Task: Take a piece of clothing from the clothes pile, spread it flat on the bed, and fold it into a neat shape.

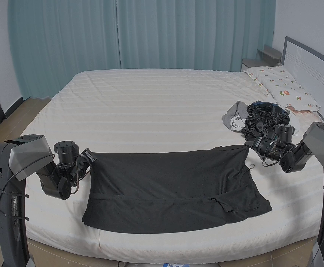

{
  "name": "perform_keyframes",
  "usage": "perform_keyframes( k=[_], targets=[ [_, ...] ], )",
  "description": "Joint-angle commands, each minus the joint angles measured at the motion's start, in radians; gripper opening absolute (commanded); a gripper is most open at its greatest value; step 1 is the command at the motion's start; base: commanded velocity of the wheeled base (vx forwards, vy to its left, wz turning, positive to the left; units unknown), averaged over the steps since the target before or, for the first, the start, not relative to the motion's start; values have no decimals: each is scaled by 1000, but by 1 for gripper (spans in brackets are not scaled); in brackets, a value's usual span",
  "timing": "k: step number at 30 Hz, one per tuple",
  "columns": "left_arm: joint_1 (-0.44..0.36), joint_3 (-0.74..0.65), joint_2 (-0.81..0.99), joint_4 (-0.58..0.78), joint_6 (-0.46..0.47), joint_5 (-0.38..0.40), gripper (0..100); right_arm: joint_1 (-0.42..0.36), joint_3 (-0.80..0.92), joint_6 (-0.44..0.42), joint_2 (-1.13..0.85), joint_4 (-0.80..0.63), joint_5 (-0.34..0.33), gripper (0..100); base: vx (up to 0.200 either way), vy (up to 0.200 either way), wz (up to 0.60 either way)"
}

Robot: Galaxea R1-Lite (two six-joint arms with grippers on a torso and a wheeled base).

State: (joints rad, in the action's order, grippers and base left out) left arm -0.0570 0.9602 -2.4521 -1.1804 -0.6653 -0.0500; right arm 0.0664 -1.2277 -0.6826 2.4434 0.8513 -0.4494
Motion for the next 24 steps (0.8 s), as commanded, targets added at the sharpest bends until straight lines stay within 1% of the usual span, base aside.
perform_keyframes(
  k=[1, 5, 8, 11, 12, 14, 16, 20, 24],
  targets=[
    [2, -54, 4, -27, 33, 1, 0, 7, 73, 24, -63, 0, -11, 0, 0, 0, 0],
    [2, -120, 2, -114, 92, 4, 0, 12, 132, 66, -80, 2, -12, 0, 0, 0, 0],
    [2, -156, 4, -146, 121, 6, 0, 12, 174, 87, -96, 5, -12, 0, 0, 0, 0],
    [5, -193, 4, -191, 168, 6, 0, 12, 252, 124, -130, 8, -12, 0, 0, 0, 0],
    [5, -193, 4, -191, 168, 6, 0, 12, 252, 124, -130, 8, -12, 0, 0, 0, 0],
    [6, -235, 2, -228, 204, 6, 0, 12, 312, 167, -149, 14, -12, 0, 0, 0, 0],
    [5, -250, 2, -237, 213, 6, 0, 12, 329, 178, -150, 15, -12, 0, 0, 0, 0],
    [-4, -339, -8, -312, 289, 4, 0, 12, 409, 253, -153, 22, -12, 0, 0, 0, 0],
    [-24, -410, -27, -375, 303, 4, 0, 12, 455, 287, -149, 23, -11, 0, 0, 0, 0]
  ],
)
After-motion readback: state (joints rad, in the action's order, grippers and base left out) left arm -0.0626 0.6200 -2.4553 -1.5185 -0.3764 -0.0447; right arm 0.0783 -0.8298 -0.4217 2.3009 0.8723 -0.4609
